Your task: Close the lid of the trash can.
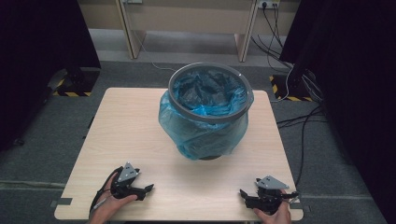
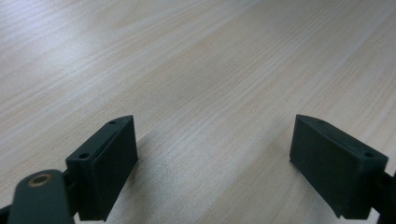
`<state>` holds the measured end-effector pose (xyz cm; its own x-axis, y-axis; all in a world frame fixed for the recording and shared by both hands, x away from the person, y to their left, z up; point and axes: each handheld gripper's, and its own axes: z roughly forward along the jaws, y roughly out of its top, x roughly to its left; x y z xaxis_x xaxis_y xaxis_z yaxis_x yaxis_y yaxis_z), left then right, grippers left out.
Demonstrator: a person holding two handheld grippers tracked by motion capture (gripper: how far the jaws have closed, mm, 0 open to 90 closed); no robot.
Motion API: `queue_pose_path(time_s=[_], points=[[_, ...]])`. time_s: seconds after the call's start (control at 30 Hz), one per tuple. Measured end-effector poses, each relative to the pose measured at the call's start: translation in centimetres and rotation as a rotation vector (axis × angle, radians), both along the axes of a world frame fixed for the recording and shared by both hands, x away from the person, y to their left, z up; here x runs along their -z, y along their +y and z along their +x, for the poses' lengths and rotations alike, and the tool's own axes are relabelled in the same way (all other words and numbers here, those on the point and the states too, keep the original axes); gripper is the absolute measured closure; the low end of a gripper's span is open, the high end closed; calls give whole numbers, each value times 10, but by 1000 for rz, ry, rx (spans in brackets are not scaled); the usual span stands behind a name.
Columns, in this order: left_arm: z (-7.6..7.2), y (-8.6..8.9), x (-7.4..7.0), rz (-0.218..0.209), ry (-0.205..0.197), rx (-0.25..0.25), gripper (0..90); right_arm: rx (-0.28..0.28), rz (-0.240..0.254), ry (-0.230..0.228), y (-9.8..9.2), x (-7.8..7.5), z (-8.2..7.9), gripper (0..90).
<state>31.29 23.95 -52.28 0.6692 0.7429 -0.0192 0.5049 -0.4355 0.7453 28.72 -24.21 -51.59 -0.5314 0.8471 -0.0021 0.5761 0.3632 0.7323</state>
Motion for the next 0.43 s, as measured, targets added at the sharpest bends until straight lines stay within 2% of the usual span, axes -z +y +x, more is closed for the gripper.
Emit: queue_pose_path(time_s=[0.43], points=[[0,0,0,-1,1,0,138,9,12,-20,0,2,-3,204]])
